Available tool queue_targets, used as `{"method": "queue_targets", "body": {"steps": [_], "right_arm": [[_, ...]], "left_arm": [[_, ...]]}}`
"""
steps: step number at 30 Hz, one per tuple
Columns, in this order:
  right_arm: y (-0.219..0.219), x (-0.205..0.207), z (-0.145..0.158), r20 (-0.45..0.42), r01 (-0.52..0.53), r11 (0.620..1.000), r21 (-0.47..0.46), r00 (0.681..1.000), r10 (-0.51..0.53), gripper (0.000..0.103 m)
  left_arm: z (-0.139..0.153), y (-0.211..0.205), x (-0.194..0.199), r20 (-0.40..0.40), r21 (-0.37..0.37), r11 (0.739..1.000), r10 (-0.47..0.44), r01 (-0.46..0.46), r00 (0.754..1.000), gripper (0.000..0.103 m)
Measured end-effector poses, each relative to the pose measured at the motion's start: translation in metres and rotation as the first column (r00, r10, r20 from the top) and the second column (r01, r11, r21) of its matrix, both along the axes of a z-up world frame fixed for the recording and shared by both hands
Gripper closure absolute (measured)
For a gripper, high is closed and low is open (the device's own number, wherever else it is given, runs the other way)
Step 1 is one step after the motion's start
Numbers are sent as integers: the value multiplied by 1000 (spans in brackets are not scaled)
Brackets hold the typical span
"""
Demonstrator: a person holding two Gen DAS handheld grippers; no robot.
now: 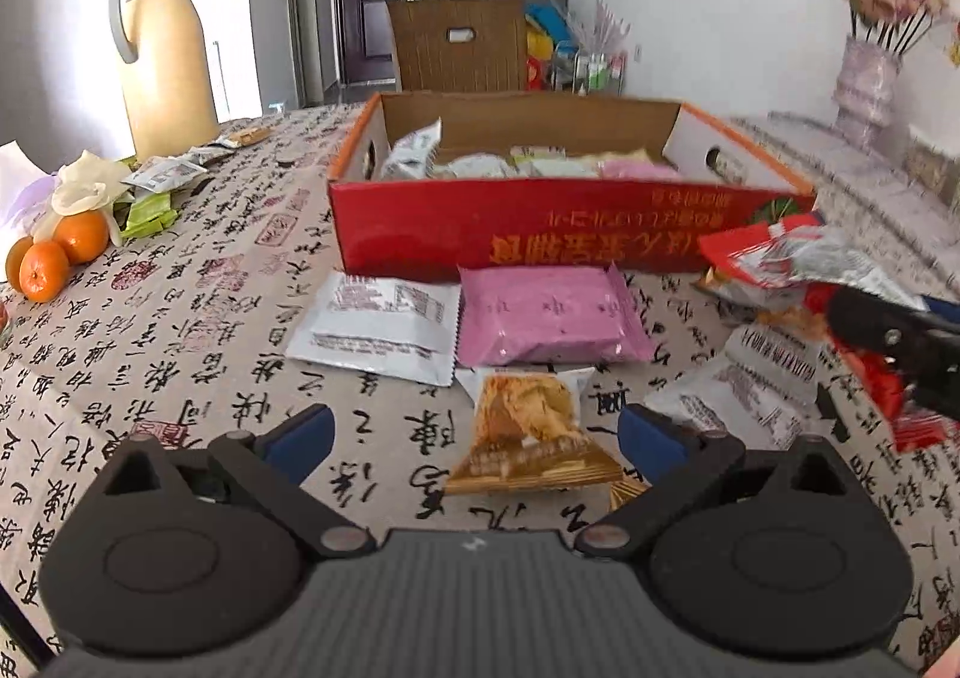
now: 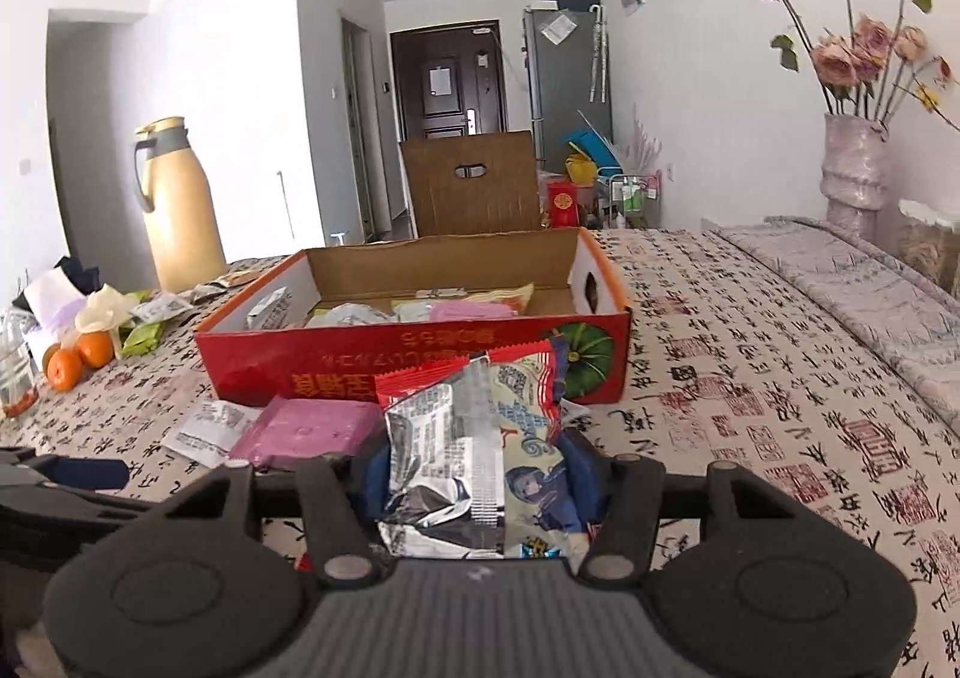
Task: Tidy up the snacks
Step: 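Grasp a tan cracker packet with the left tool while the right tool holds the bag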
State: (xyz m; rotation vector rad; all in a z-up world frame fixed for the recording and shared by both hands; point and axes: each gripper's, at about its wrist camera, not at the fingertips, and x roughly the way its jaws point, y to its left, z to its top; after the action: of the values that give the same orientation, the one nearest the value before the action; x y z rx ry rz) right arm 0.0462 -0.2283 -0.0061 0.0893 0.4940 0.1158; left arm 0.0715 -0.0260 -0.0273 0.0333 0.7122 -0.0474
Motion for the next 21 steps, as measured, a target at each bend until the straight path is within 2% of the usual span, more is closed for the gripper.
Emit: {"method": "queue_targets", "body": {"steps": [6, 8, 10, 12, 14, 16, 19, 21], "right_arm": [[-10, -4, -5, 1, -3, 1000, 24, 1000, 3, 47], [-12, -4, -7, -2, -2, 999, 33, 1000, 2, 47], [-13, -4, -8, -8, -2, 999, 37, 1000, 3, 47], [-13, -4, -10, -9, -4, 999, 42, 1000, 4, 47], [-15, -4, -12, -11, -7, 999, 51, 1000, 7, 47], [-14, -5, -13, -15, -12, 998, 54, 1000, 13, 47], [-14, -4, -15, -14, -20, 998, 60, 1000, 21, 47], [-13, -4, -15, -15, -24, 998, 64, 1000, 26, 47]], "left_arm": [[-3, -9, 11, -43, 18, 999, 27, -26, 999, 7], [-4, -9, 15, -64, 15, 999, 32, -32, 997, 13], [-6, -10, 20, -87, 13, 999, 44, -43, 995, 25], [-9, -9, 22, -105, 8, 999, 50, -49, 993, 33], [-11, -9, 22, -111, 6, 999, 53, -52, 992, 37], [-9, -11, 21, -107, 5, 999, 39, -38, 993, 52], [-9, -12, 20, -100, 0, 999, 38, -38, 994, 60], [-8, -11, 19, -99, -7, 999, 35, -36, 994, 61]]}}
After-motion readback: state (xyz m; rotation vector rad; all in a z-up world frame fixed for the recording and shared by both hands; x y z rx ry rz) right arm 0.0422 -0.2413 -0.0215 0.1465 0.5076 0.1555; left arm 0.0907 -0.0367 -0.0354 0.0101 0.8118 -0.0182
